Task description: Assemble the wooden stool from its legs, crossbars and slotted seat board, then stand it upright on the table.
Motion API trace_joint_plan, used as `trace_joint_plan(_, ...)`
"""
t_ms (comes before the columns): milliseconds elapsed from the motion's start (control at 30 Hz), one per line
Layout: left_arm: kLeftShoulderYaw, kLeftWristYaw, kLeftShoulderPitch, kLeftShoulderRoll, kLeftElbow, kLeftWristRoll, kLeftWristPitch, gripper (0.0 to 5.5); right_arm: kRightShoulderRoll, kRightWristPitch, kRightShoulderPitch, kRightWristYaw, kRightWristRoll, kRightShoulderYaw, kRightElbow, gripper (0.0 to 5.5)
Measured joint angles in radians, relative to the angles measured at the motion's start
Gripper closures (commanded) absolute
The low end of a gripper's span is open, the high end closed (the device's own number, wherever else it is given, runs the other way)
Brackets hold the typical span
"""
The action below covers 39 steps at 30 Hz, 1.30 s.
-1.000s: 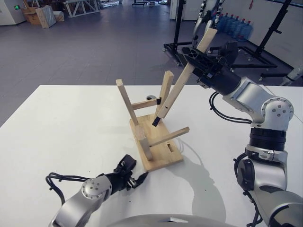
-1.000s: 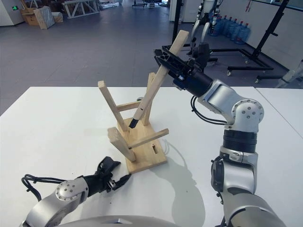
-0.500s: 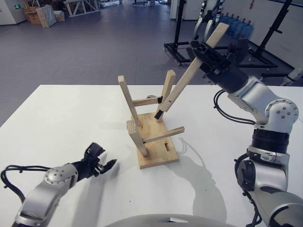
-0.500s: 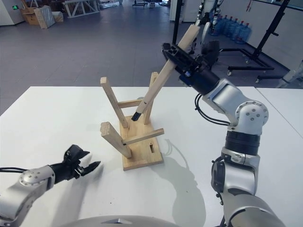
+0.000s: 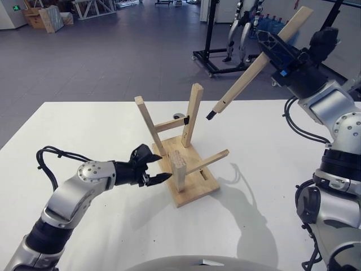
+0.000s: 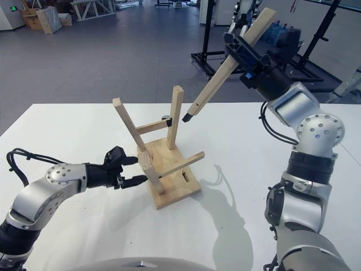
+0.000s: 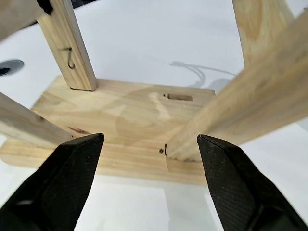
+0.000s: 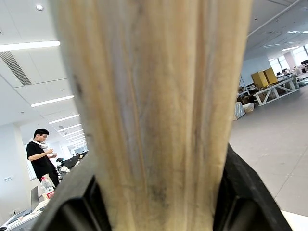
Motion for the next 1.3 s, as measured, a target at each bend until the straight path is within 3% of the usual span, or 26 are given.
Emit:
trace_joint_plan(233,-0.009,-0.005,0.023,0.047,-0.004,0.045,0.004,1.95,0.023,0.012,0.006,-0.019,0.0,-0.007,-0.016,3.45)
trace_joint_plan(567,-0.195,-0.076,0.013,-0.003,-0.049,0.068,-0.042,1.95,0.03,0.031,0.006,-0.008,-0.019,-0.001,0.01,3.45)
trace_joint_plan(833,-0.261,0.057,0.004,-0.102,-0.031,0.139,0.048,1.95,0.048,0.048,-0.015,0.005,-0.021,0.017,0.017,3.45)
trace_joint_plan(1300,-0.355,0.085,-0.065,-0.105,0.008,0.28,-0.019,1.95,0.06,0.053,-0.02,0.012,-0.022,0.015,0.016,3.45)
